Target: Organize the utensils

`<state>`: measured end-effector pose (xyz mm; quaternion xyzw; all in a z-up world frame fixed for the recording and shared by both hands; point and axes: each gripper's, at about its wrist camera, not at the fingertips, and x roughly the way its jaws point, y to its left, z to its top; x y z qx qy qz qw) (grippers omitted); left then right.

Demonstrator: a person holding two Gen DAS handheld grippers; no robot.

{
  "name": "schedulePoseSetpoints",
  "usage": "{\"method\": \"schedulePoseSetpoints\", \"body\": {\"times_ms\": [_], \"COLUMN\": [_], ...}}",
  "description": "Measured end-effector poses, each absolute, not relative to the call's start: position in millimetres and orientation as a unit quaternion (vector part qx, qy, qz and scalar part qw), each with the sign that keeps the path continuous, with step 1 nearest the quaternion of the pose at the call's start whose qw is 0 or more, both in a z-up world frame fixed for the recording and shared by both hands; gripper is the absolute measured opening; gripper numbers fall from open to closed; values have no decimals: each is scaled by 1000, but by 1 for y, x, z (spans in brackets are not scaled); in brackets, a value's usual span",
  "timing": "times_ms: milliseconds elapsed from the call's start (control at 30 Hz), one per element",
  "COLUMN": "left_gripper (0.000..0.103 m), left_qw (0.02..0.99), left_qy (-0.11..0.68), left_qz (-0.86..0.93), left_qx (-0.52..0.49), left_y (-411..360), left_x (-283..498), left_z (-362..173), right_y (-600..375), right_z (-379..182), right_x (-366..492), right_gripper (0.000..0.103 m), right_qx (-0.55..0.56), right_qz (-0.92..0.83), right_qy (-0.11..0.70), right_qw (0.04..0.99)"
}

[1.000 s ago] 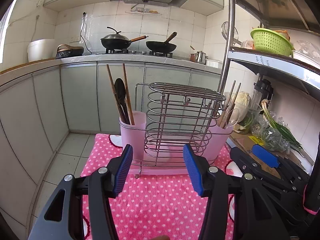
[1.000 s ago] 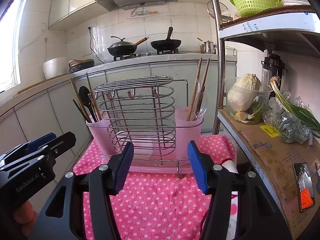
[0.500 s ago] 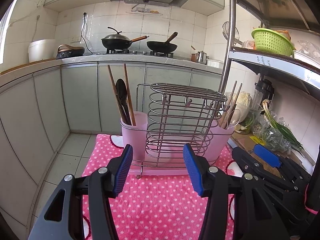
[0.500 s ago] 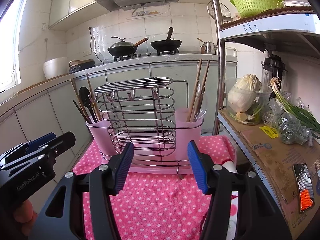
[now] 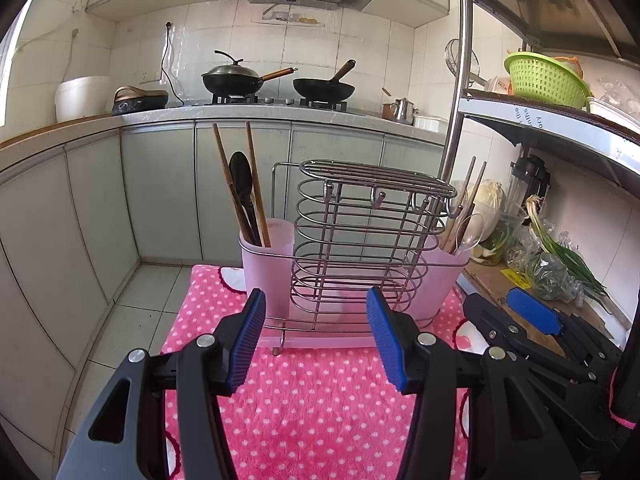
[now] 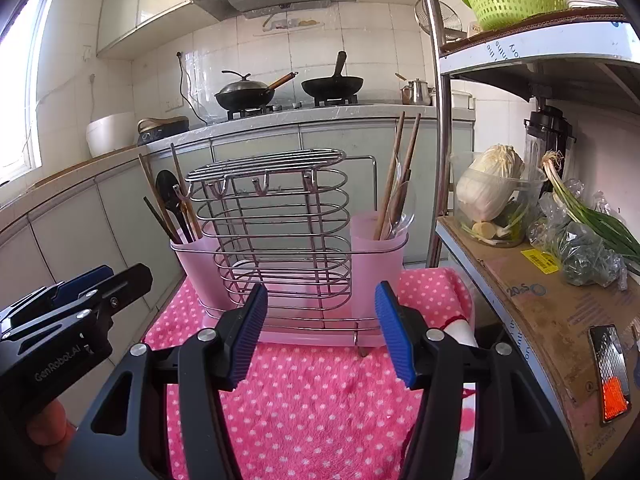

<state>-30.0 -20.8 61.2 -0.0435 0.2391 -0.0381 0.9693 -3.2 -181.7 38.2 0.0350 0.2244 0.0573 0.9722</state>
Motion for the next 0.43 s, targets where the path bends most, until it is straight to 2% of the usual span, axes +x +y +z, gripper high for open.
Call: {"method": "schedulePoseSetpoints", "body": {"times_ms": [433], "left_gripper": [52], "left_qw": [963], "left_qy": [263], "left_qz": [-36], "left_qx": [-46], "left_y": [-19], "left_x": [-13], "left_z": [46], "right_y": [-184], "right_z": [23], "right_x": [11], "right_gripper": [57], "right_qx": [37], "right_qz": [55], "right_qy": [247], "right_qw": [967]}}
